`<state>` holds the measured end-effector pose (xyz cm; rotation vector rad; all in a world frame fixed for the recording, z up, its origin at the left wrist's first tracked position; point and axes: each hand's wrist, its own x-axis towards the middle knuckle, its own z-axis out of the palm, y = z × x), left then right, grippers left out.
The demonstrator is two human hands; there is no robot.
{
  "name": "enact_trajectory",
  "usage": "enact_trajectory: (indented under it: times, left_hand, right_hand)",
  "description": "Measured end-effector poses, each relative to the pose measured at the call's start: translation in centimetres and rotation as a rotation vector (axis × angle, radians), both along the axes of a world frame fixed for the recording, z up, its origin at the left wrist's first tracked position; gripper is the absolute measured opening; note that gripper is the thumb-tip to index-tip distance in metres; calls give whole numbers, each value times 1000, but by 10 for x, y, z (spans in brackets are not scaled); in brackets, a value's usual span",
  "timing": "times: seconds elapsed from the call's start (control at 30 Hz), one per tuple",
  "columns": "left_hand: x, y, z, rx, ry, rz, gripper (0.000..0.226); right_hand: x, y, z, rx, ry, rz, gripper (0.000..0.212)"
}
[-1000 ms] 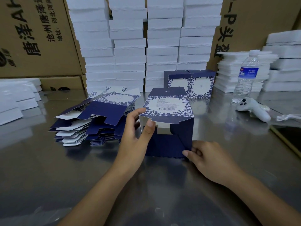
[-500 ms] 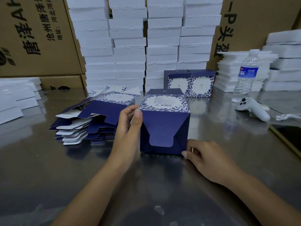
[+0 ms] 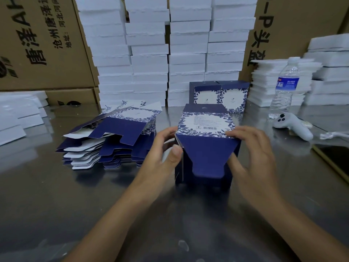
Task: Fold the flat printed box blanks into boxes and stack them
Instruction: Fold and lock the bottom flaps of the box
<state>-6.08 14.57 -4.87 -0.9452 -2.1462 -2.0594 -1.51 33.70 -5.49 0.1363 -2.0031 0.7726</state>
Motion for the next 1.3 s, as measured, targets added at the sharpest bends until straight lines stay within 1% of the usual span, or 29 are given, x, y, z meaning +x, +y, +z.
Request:
enact_trajectory:
  times: [0.03, 0.07, 0.13, 0.17, 0.27, 0.37, 0.5, 0.57, 0.63, 0.7, 0.8, 0.9, 1.07, 1.3]
  left_hand:
    - [1, -1, 0, 3, -2, -11, 85]
    - [1, -1, 0, 17, 1, -21, 75]
    - [2, -1, 0, 39, 8, -48, 49]
    - [1, -1, -1, 41, 16, -65, 40]
    - [-2, 0, -7, 50, 37, -38, 33]
    - [-5, 1, -9, -9, 96, 118, 23]
    - [-9, 1, -13, -153, 298, 349, 31]
    - [-9, 0, -15, -200, 384, 416, 36]
    - [-9, 0, -15, -251, 445, 456, 41]
    - [-9, 0, -15, -288, 484, 485, 44]
    - [-9, -1, -13, -313, 535, 513, 43]
    - [-6, 0, -9, -332, 568, 535, 41]
    - [-2, -2, -5, -429, 662, 579, 38]
    - [-4, -3, -4, -424, 721, 570, 36]
  right_hand:
    - [0, 1, 3, -16, 30, -16, 31]
    - [0, 3, 5, -16, 69, -31, 32]
    - [-1, 7, 7, 2, 154, -54, 28]
    - [-1, 8, 7, 6, 187, -55, 28]
    - [-1, 9, 8, -15, 248, -38, 37]
    - [2, 9, 7, -11, 253, 7, 39]
    - [4, 8, 7, -11, 223, 96, 31]
    - [4, 6, 8, -27, 216, 128, 25]
    - [4, 6, 8, -26, 214, 130, 24]
    - [4, 5, 8, -30, 224, 123, 25]
    - [4, 4, 8, -57, 236, 137, 16]
    - [3, 5, 7, -46, 243, 147, 20]
    - [2, 5, 7, -69, 224, 170, 23]
    - [3, 4, 8, -72, 221, 166, 20]
